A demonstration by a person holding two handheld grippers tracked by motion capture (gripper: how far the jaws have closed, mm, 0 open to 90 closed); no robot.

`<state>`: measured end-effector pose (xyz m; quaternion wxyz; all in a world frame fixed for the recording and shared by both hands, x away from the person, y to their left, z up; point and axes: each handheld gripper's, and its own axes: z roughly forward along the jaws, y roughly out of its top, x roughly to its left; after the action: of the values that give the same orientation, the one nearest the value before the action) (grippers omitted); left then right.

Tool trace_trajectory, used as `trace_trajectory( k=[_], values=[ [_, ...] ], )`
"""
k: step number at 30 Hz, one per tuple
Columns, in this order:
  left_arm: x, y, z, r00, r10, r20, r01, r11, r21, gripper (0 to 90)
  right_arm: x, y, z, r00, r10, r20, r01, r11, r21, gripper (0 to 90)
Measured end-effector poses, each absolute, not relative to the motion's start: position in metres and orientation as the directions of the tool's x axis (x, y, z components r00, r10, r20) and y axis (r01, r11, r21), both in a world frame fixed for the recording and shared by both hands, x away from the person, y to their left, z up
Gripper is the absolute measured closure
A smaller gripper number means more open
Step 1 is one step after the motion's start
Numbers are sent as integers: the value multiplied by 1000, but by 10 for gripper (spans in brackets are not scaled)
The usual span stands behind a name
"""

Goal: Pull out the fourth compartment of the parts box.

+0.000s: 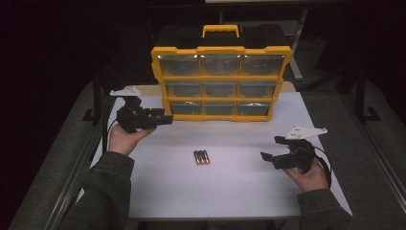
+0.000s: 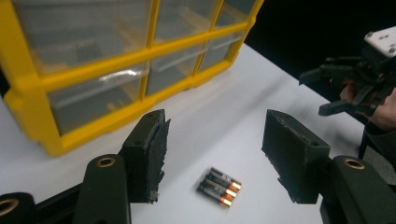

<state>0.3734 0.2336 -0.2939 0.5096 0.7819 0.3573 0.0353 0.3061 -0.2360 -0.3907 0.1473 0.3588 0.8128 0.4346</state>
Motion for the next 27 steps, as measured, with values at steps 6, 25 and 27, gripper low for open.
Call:
trace_trajectory(
  k=[6, 25, 27],
  values=[
    [390, 229, -283, 731, 592, -339, 533, -184, 826, 394, 308, -237, -390, -695, 715, 78, 459, 357, 814, 169],
    [440, 217, -318, 626, 622, -471, 605, -6, 796, 439, 309, -241, -392, -693, 716, 82, 462, 353, 813, 168],
    [444, 214, -323, 600, 618, -508, 627, 31, 778, 441, 309, -241, -392, -692, 717, 84, 462, 351, 815, 168]
  ],
)
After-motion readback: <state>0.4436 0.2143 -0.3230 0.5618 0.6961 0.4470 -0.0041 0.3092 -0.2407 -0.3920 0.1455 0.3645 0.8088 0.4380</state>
